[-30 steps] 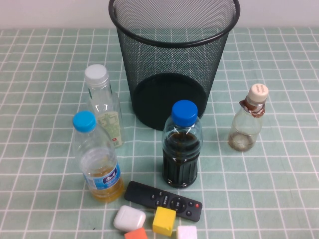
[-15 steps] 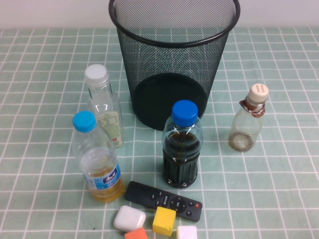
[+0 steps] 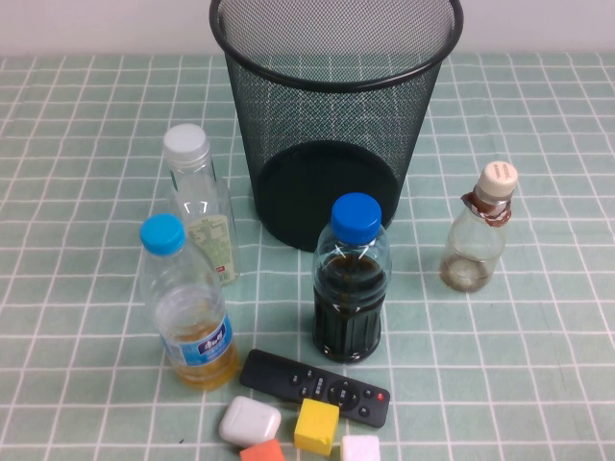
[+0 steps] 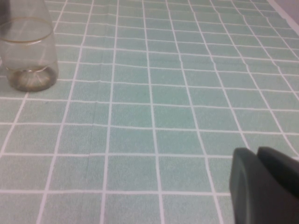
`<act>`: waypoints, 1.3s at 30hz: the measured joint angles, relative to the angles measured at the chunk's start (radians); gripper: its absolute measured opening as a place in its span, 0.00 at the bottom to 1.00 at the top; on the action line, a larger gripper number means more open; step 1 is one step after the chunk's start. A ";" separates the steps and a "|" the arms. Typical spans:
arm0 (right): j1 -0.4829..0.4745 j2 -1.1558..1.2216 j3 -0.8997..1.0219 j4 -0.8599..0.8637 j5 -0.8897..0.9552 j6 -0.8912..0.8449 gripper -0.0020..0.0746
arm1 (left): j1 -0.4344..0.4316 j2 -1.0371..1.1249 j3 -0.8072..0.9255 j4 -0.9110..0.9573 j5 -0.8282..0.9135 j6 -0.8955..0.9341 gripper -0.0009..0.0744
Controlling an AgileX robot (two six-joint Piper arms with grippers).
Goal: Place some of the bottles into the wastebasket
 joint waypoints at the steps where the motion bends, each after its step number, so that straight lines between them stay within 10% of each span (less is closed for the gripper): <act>1: 0.000 0.000 0.000 0.000 0.000 0.000 0.02 | 0.000 0.000 0.000 -0.020 -0.025 -0.009 0.00; 5: 0.000 0.000 0.000 0.000 0.000 0.000 0.02 | 0.000 0.000 -0.063 -0.061 0.006 -0.023 0.00; 16: 0.000 0.000 0.000 0.000 0.000 0.000 0.02 | 0.000 0.444 -0.678 -0.018 0.748 0.161 0.00; 39: 0.000 -0.002 0.000 0.000 0.000 0.000 0.02 | 0.000 1.340 -1.448 -0.404 1.056 1.115 0.00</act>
